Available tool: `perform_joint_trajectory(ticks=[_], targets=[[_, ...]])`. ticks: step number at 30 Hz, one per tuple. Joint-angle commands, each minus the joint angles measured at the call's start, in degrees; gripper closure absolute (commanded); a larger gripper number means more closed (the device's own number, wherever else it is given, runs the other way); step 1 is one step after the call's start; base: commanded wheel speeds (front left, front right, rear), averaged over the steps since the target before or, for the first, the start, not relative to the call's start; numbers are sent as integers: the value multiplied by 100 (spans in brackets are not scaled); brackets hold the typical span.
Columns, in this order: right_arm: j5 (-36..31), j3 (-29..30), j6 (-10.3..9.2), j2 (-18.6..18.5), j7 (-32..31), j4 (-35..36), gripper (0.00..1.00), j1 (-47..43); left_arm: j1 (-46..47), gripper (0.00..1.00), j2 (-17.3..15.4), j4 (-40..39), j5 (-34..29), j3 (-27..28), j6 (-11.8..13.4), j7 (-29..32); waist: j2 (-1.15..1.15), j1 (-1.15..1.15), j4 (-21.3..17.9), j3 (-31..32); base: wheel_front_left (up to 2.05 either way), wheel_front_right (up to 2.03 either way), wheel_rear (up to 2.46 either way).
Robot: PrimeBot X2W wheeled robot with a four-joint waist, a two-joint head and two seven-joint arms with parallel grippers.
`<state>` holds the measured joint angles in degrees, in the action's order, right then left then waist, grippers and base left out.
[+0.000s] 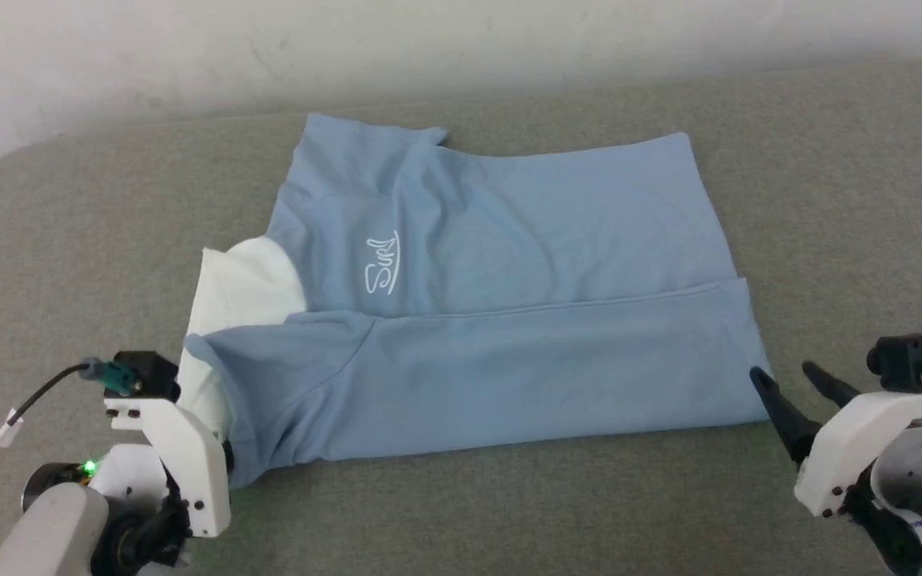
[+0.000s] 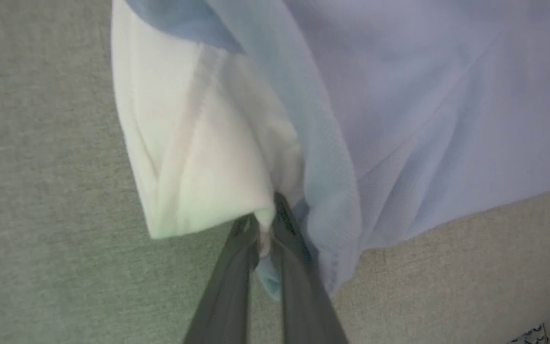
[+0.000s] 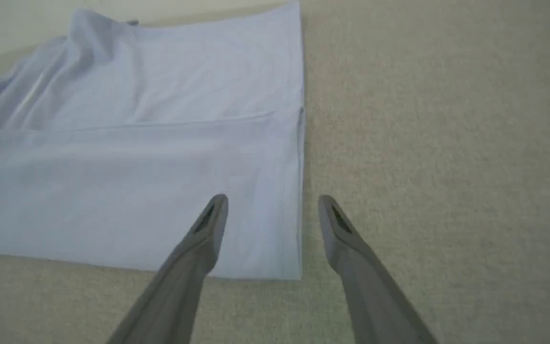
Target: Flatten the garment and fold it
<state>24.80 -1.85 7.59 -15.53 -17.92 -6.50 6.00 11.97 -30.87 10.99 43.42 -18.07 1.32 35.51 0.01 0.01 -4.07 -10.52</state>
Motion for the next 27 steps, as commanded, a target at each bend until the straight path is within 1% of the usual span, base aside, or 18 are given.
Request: perform_joint_trajectory(ticks=[1, 6, 10, 12, 13, 14, 15, 16, 20, 25, 27], targets=[[142, -40, -10, -92, -230, -194, 0, 186, -83, 100, 23, -119, -44, -28, 46, -20, -1, -1, 121, -24, 0, 0, 0], [427, -321, -10, -315, -1002, -960, 0, 719, 8, 100, -20, -496, -124, -59, 87, -2, -1, -1, 254, -160, 0, 0, 0], [616, -588, -10, -375, -1551, -1467, 0, 1127, 70, 100, -30, -603, -136, -63, 90, -9, -1, -1, 302, -274, 0, 0, 0], [727, -721, -10, -371, -1960, -1750, 0, 1231, 72, 100, -27, -634, -136, -68, 92, -20, -1, -1, 319, -316, 0, 0, 0], [765, -775, -10, -375, -2170, -1868, 21, 1263, 70, 100, -27, -639, -136, -74, 89, -25, -1, -1, 330, -329, 0, 0, 0], [809, -806, -10, -371, -2358, -1968, 68, 1288, 72, 100, -25, -641, -134, -81, 85, -27, -1, -1, 342, -346, 0, 0, 0], [867, -826, -10, -347, -2538, -2051, 87, 1304, 75, 100, -22, -643, -131, -85, 81, -32, -1, -1, 350, -359, 0, 0, 0], [918, -836, -10, -324, -2673, -2099, 100, 1323, 75, 100, -21, -643, -128, -88, 78, -38, -1, -1, 355, -368, 0, 0, 0], [980, -834, -10, -306, -2784, -2069, 100, 1420, 61, 100, -32, -628, -124, -99, 61, -64, -1, -1, 351, -343, 0, 0, 0], [1005, -834, -10, -380, -2634, -1829, 100, 1493, -6, 100, -103, -655, -184, -49, 86, -203, -1, -1, 304, -133, 0, 0, 0], [1047, -859, -10, -439, -2500, -1643, 100, 1493, -111, 100, -150, -722, -214, -25, 153, -230, -1, -1, 275, 46, 0, 0, 0]])
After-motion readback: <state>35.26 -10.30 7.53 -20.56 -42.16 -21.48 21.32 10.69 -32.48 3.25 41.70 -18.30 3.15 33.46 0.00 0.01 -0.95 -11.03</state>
